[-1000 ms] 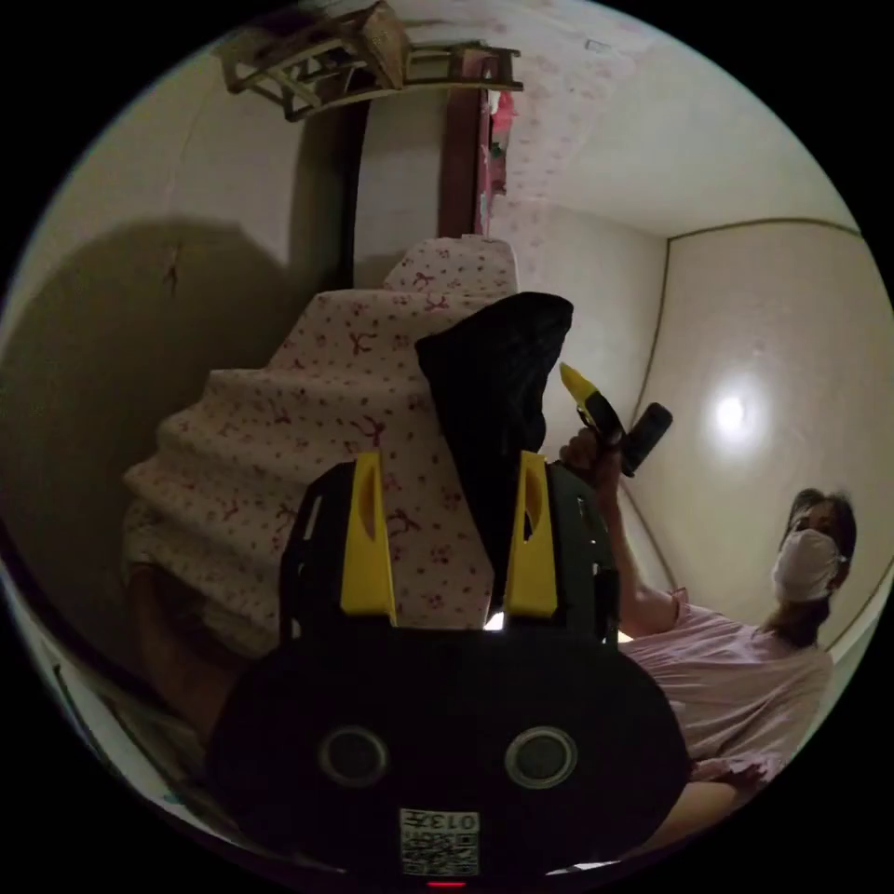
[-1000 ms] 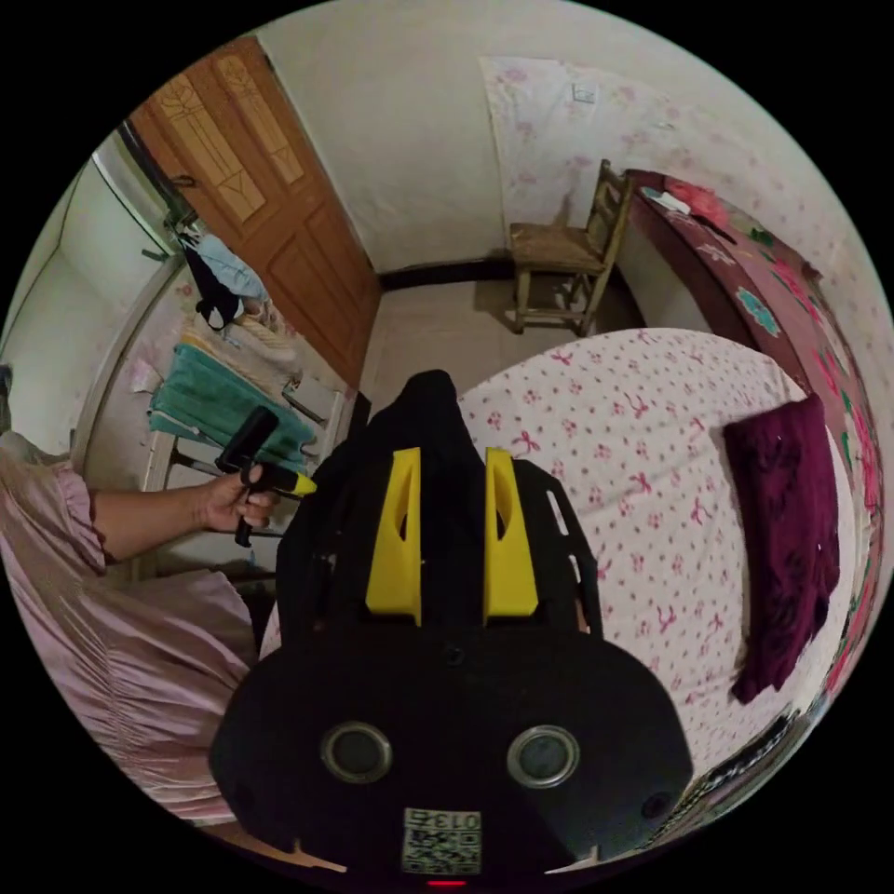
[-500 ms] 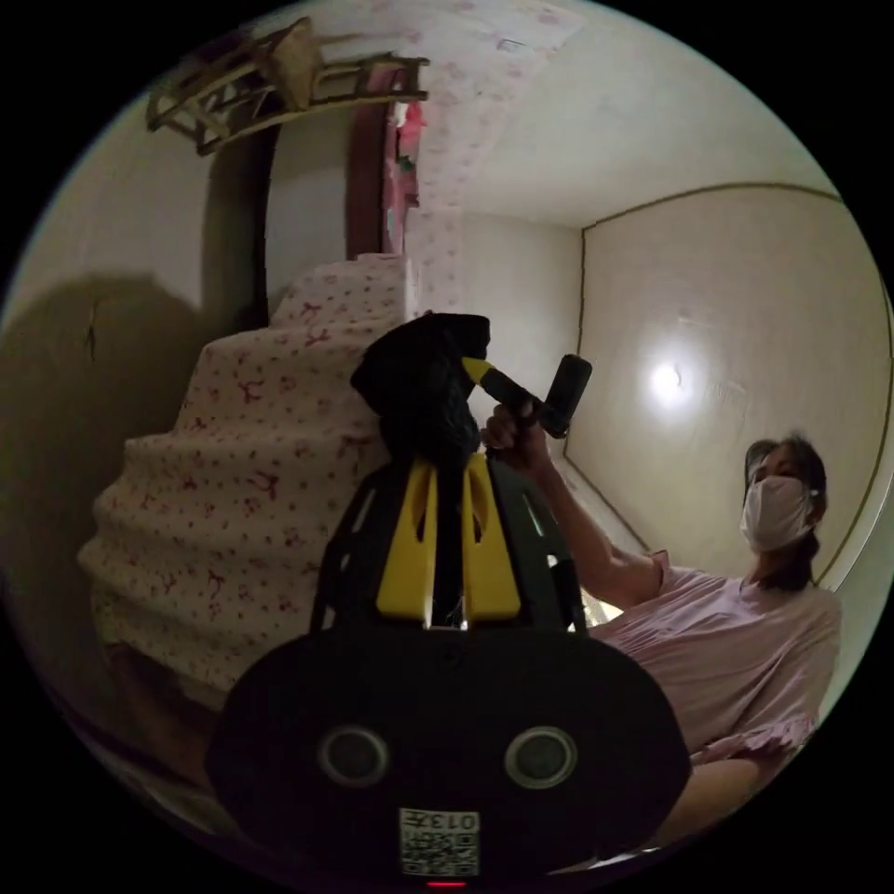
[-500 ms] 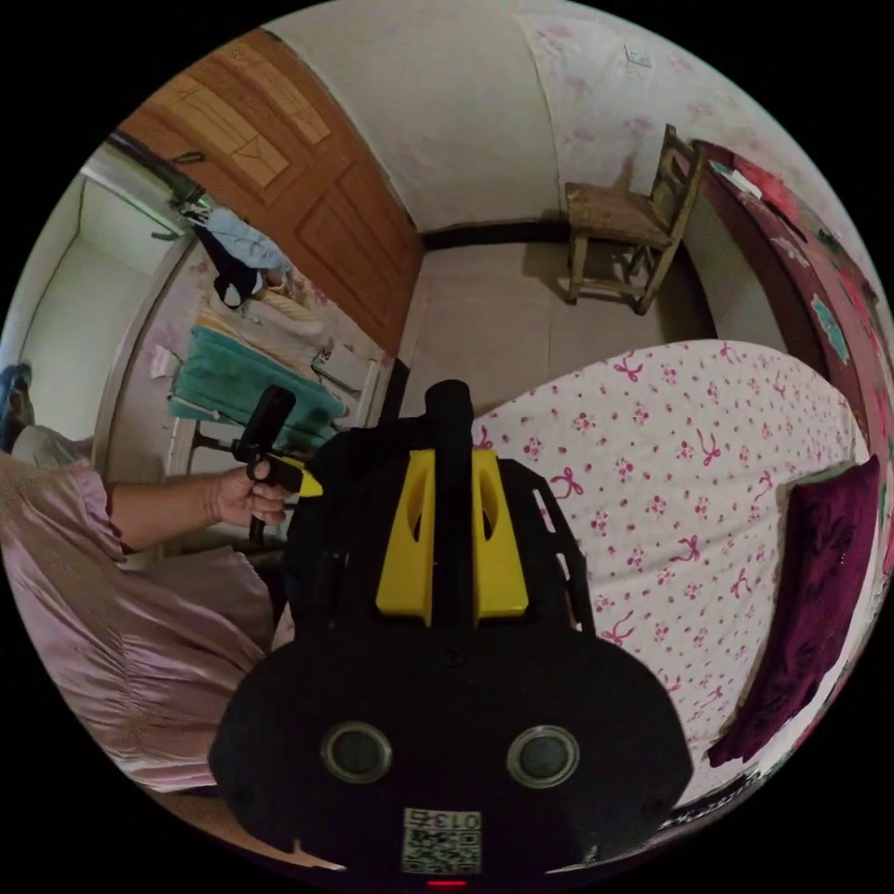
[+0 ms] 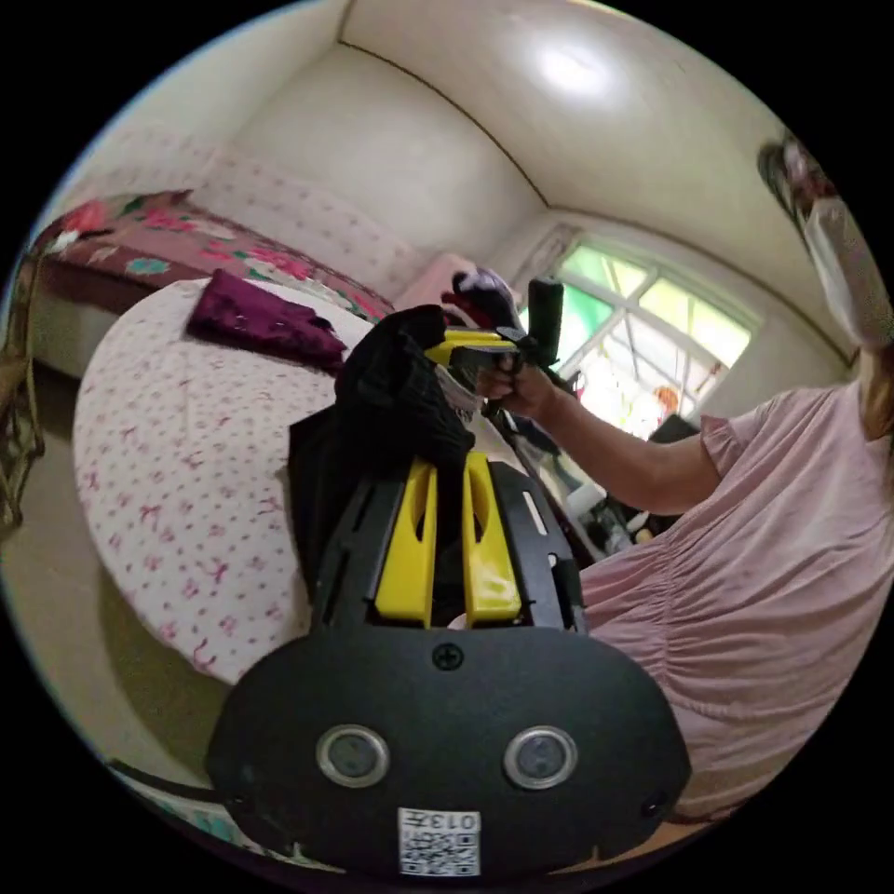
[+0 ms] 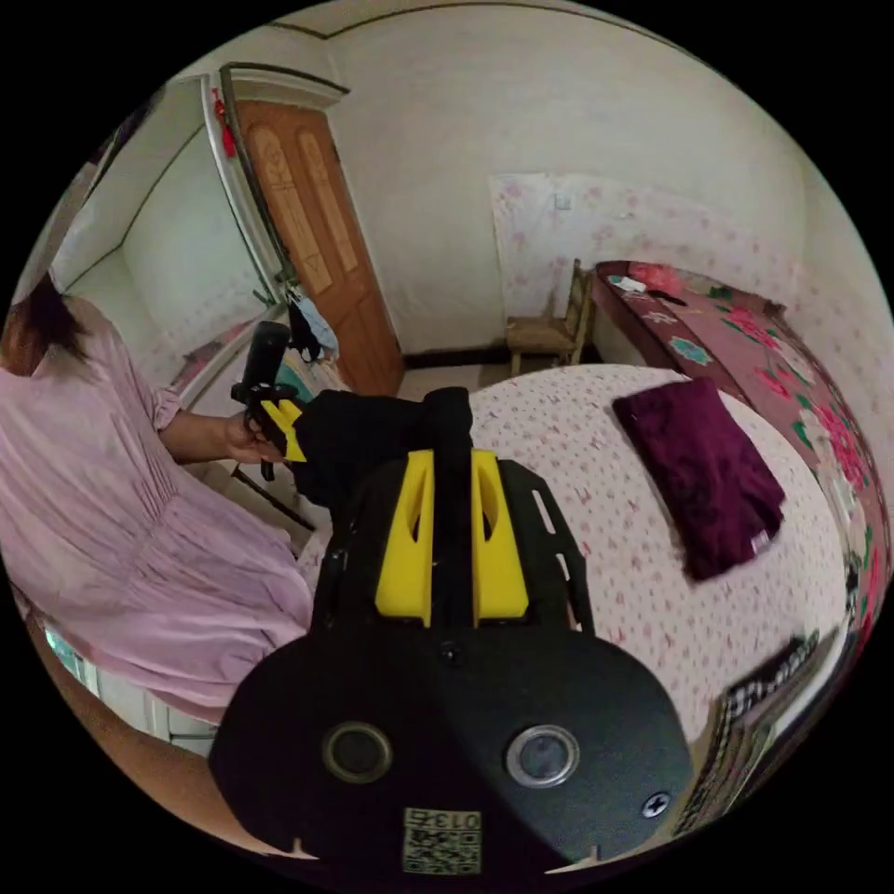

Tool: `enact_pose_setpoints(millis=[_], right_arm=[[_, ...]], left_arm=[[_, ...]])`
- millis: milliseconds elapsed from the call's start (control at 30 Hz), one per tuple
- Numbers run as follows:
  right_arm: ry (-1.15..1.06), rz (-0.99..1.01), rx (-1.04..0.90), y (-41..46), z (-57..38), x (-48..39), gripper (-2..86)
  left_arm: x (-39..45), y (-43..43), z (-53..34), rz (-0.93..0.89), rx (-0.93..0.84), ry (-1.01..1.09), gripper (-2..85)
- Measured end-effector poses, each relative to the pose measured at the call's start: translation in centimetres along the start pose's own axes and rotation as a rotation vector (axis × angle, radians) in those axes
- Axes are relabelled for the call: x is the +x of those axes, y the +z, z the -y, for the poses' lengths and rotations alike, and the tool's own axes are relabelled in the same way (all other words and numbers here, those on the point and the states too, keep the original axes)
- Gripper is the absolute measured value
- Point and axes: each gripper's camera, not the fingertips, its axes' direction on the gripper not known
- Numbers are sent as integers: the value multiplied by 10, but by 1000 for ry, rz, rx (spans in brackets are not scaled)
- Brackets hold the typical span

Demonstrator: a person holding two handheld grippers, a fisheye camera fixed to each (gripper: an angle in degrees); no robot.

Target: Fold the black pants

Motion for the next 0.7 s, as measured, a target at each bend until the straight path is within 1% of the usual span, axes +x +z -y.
enact_pose_setpoints(millis=[67,100,133,167,200,233,267,300,333,367,433,500,567,600,667,700], right_arm=[[84,-51,5,-28,-48,2,73],[160,-92,3,-42,-83,3,76],[200,-116,-8,-47,-101,3,78],[304,-171,-49,-52,-139,5,82],[461,-219,-89,-55,-179,10,85],[623,-225,-91,-61,-220,13,85],[696,-221,-75,-66,-240,12,85],[827,-228,-15,-77,-276,6,85],[878,-232,21,-83,-290,2,85],[953,-232,86,-93,-313,-10,88],[1023,-239,145,-106,-336,-30,101],[1045,-193,189,-109,-341,-41,110],[1033,-144,225,-106,-337,-50,123],[1026,-121,217,-102,-331,-54,136],[1037,-89,230,-97,-323,-59,156],[1052,-74,227,-93,-319,-60,168]], left_arm=[[55,79,-1,51,-130,138,47],[67,100,-3,63,-164,167,48],[88,143,-12,93,-236,225,50],[105,189,-24,151,-331,278,52],[112,212,-32,181,-382,298,53],[122,252,-47,213,-472,332,57],[129,288,-64,219,-575,365,63],[132,304,-73,214,-627,372,67],[140,326,-85,208,-699,376,72],[152,336,-94,199,-715,407,75],[174,342,-104,216,-712,499,75],[195,344,-112,194,-708,587,69],[211,342,-117,275,-663,653,56],[211,340,-117,307,-642,644,52],[194,332,-108,437,-544,526,41],[186,331,-105,472,-533,490,40]])
